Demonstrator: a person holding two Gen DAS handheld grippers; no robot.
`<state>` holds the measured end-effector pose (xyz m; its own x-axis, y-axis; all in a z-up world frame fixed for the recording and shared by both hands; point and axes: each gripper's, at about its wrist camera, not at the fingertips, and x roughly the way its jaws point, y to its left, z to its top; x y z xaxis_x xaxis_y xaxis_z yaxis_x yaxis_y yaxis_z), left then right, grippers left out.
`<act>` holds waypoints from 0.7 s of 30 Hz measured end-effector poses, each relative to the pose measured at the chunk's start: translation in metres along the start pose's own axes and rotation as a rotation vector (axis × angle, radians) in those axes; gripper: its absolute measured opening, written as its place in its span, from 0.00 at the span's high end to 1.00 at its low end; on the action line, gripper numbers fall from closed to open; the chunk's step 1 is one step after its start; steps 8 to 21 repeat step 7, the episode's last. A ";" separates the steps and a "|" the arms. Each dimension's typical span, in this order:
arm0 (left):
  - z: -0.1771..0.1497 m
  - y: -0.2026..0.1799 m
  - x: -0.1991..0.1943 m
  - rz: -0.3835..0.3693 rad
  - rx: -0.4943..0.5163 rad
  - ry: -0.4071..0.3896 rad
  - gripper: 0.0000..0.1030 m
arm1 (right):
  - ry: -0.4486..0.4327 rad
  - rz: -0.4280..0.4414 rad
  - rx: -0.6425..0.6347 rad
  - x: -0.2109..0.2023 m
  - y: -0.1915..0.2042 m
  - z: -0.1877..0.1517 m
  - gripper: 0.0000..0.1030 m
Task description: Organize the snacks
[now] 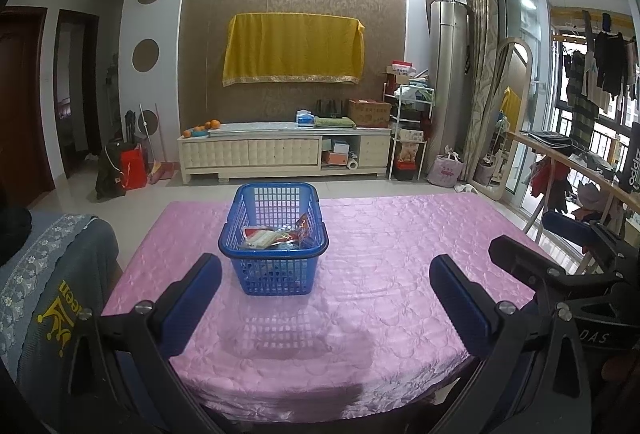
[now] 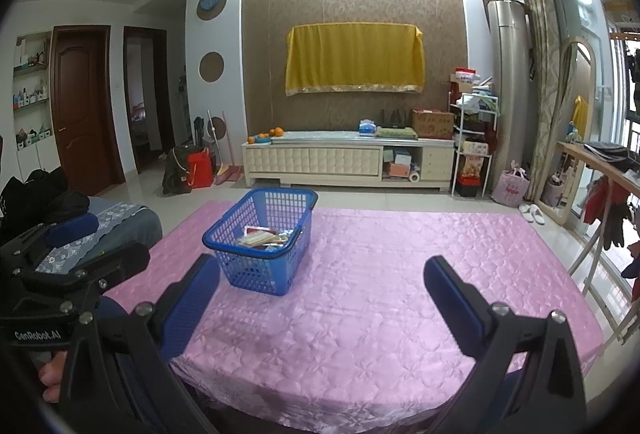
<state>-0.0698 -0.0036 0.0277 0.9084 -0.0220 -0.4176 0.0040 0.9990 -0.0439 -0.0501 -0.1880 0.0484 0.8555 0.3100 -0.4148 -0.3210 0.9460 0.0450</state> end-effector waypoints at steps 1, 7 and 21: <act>0.000 0.000 0.000 -0.001 0.000 -0.001 0.00 | 0.000 0.000 0.000 0.000 0.000 -0.001 0.00; 0.000 0.000 -0.001 -0.008 -0.005 0.002 0.00 | 0.001 0.008 0.002 0.000 -0.001 0.000 0.00; 0.000 0.000 -0.001 -0.008 -0.005 0.002 0.00 | 0.001 0.008 0.002 0.000 -0.001 0.000 0.00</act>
